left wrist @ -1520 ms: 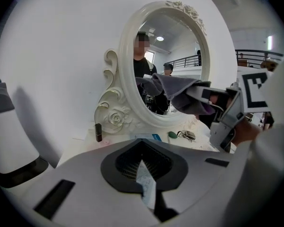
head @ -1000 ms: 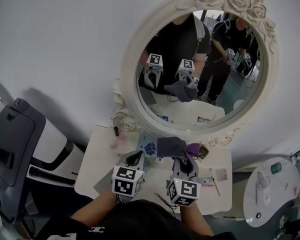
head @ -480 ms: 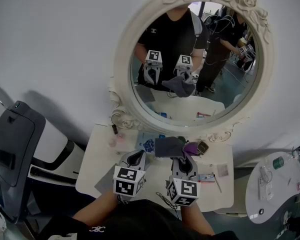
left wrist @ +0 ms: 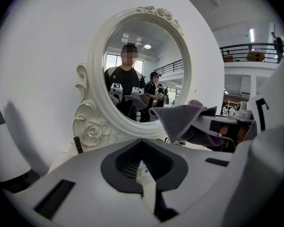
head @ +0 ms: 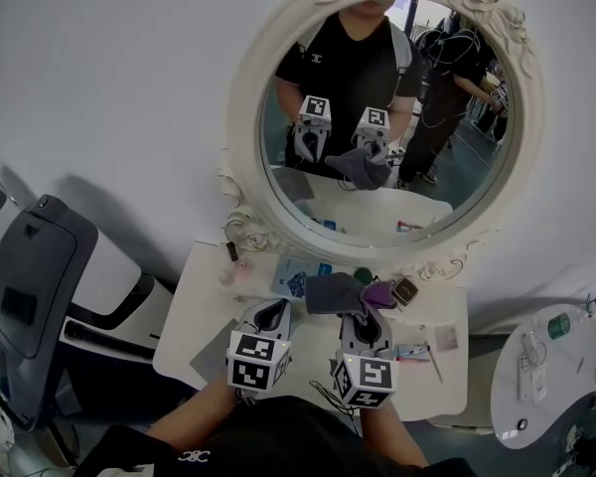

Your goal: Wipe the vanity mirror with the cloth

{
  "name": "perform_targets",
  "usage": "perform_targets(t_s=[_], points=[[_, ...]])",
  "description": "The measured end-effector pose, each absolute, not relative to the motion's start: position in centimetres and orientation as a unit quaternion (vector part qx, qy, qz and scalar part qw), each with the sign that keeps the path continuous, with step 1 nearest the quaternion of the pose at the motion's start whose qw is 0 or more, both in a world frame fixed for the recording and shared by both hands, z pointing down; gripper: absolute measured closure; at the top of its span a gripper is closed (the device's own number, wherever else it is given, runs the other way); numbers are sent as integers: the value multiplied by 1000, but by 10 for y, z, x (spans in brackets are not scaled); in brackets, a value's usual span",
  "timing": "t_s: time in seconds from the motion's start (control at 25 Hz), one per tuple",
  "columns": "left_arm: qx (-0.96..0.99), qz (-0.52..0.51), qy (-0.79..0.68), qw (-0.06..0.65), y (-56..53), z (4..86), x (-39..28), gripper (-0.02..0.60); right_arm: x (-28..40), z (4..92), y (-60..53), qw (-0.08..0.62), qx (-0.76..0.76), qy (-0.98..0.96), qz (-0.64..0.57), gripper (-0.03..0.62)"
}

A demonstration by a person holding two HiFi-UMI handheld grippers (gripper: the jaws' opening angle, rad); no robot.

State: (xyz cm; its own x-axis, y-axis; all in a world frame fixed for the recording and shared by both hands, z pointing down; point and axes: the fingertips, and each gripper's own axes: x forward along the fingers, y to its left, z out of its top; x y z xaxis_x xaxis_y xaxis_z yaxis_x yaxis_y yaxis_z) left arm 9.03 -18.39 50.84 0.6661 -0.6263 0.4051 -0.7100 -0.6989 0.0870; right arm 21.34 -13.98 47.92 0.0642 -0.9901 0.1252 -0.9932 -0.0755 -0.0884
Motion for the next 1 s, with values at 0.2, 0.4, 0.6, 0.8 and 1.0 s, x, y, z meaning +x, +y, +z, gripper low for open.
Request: perform_targets(t_s=[0.2,0.4,0.6,0.8,1.0], points=[[894,178,-391,125,-174,514,84,583,204,481,-136,13,706,-704,75,542],[867,204,-431,146,-152,540,64,583,188,507,-130,31,664,-743,85,542],[834,245,-464,171,-120,567,36,583,182,543,-131,33,628,-766,134,542],[828,239,-480,165,-106,558,12,583,170,527,-130,12,636,-762,124,542],[849,226,-457,139,-112,543,17,582,169,502,-120,6,674,-733,90,543]])
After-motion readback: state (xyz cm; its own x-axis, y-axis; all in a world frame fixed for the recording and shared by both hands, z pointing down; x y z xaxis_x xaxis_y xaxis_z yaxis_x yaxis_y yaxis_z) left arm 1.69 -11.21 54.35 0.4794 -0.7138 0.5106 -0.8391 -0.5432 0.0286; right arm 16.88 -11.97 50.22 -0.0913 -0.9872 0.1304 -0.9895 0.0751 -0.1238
